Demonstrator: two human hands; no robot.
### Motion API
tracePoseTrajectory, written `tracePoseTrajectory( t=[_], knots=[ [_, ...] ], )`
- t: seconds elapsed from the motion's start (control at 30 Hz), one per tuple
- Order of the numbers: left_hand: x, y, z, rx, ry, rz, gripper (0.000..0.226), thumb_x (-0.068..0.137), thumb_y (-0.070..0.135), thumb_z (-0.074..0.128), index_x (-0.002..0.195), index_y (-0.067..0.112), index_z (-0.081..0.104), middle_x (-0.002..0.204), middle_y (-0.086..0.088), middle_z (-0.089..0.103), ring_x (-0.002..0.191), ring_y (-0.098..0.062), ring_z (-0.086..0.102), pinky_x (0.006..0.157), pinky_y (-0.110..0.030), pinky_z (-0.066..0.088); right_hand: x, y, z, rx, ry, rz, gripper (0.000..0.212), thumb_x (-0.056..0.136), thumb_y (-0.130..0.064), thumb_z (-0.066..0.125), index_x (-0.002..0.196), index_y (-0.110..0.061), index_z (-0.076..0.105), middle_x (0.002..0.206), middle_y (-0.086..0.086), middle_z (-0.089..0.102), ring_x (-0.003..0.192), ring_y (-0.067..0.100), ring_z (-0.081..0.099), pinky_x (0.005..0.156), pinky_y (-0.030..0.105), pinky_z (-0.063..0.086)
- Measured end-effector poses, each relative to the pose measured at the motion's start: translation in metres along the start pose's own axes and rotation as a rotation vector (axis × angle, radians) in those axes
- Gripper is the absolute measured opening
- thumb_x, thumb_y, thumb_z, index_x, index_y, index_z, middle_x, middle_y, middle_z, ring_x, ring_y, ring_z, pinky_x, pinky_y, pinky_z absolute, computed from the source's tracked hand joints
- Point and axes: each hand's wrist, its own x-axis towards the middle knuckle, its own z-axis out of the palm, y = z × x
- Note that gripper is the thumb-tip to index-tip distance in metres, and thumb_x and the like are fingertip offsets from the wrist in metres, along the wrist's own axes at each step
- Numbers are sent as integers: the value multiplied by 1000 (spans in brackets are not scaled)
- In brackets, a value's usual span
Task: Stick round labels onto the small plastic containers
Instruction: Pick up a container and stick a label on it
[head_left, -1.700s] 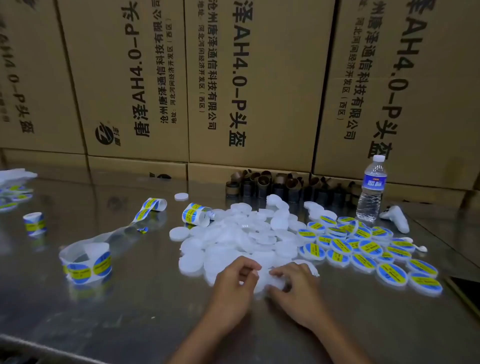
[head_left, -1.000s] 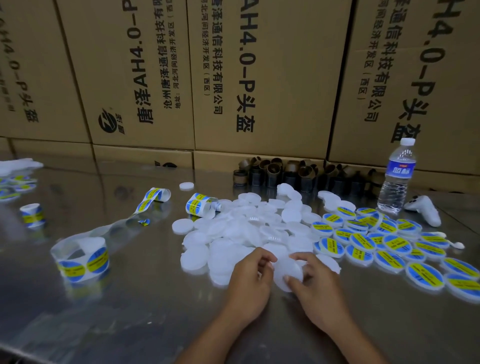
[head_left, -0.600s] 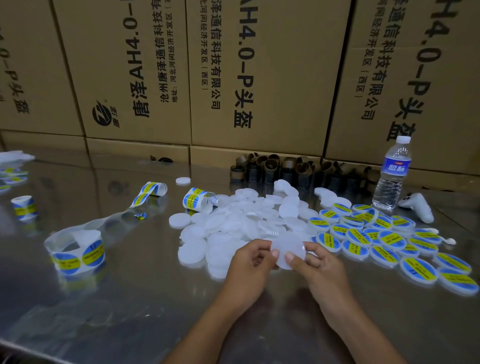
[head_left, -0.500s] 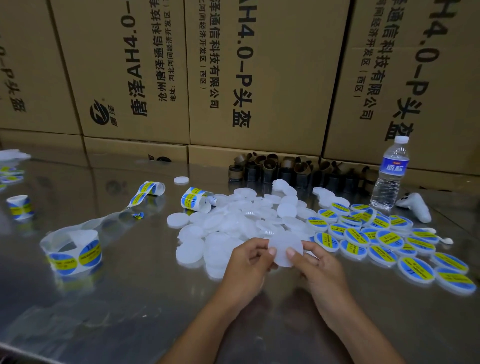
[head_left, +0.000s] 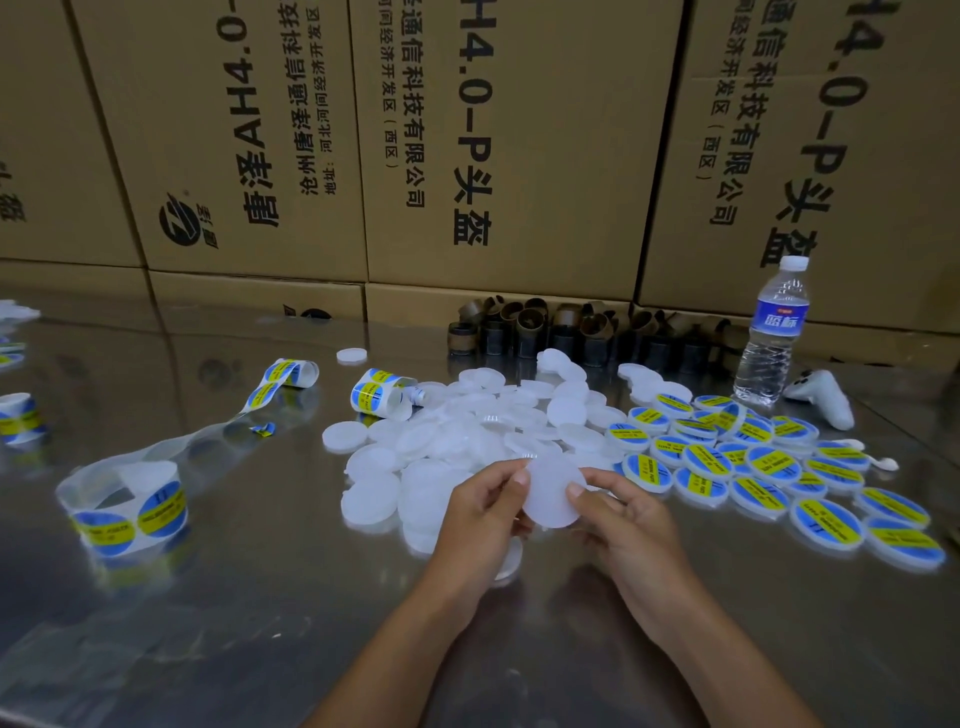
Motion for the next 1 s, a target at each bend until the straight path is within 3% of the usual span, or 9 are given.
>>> tracePoseTrajectory(
  t=[0.2, 0.37, 0.47, 0.53, 0.63, 0.73, 0.8, 0.9, 1.0],
  knots=[
    [1, -1, 0, -41, 25, -12, 21, 97, 9, 48, 107, 4, 65, 88, -11, 65, 71, -20, 56, 65, -25, 48, 0, 4, 1, -32, -47, -16, 10, 81, -5, 65, 91, -6, 67, 80, 15, 73, 63, 18, 64, 65, 22, 53],
    [15, -2, -13, 92, 113, 30, 20, 95, 9, 52, 95, 23, 67, 84, 4, 66, 67, 0, 62, 67, -18, 51, 7, 8, -1, -20, -2, -27, 11, 83, -7, 64, 93, -7, 67, 84, 10, 74, 63, 12, 63, 65, 21, 51],
    [45, 6, -42, 184, 237, 111, 24, 94, 4, 52, 91, 25, 64, 86, 4, 63, 74, -8, 60, 72, -22, 47, 12, 11, 2, -9, 37, -45, 9, 84, -7, 63, 92, -7, 66, 82, 8, 74, 60, 11, 61, 67, 24, 50],
    [73, 8, -69, 295, 351, 152, 19, 93, 3, 52, 92, 19, 62, 90, 4, 63, 81, -13, 56, 74, -23, 45, 15, 14, 4, 15, 50, -46, 7, 83, -5, 62, 89, -6, 65, 80, 8, 73, 59, 10, 61, 62, 20, 51],
    [117, 2, -117, 496, 491, 96, 15, 92, 1, 50, 103, 3, 59, 102, -15, 63, 90, -26, 58, 78, -35, 47, 18, 18, 4, 60, 61, -41, 5, 82, 0, 61, 85, -4, 64, 75, 8, 73, 55, 7, 61, 52, 16, 50],
    [153, -6, -155, 879, 510, -36, 13, 85, 2, 51, 93, -7, 55, 94, -24, 59, 96, -42, 56, 73, -43, 42, 18, 21, 3, 43, 61, -45, 8, 82, 4, 60, 84, -3, 64, 71, 9, 72, 53, 9, 60, 51, 18, 50],
    [168, -9, -167, 1068, 480, -161, 28, 86, 10, 54, 102, -13, 54, 104, -30, 59, 103, -44, 54, 83, -45, 42, 18, 22, 3, 42, 59, -34, 9, 81, 6, 60, 83, -2, 64, 70, 12, 71, 51, 11, 60, 49, 19, 51],
    [176, -9, -173, 1266, 402, -285, 39, 90, 28, 55, 109, -6, 56, 116, -24, 58, 114, -38, 51, 95, -40, 39, 17, 22, 3, 38, 66, -26, 11, 80, 9, 60, 81, -1, 64, 66, 14, 69, 48, 13, 59, 46, 19, 49],
    [178, -3, -172, 1408, 285, -260, 29, 92, 39, 51, 83, 12, 57, 92, -7, 57, 101, -30, 54, 83, -32, 36, 17, 21, 3, 16, 69, -13, 12, 80, 11, 60, 80, -1, 65, 64, 14, 69, 47, 13, 58, 44, 19, 49]
  ],
)
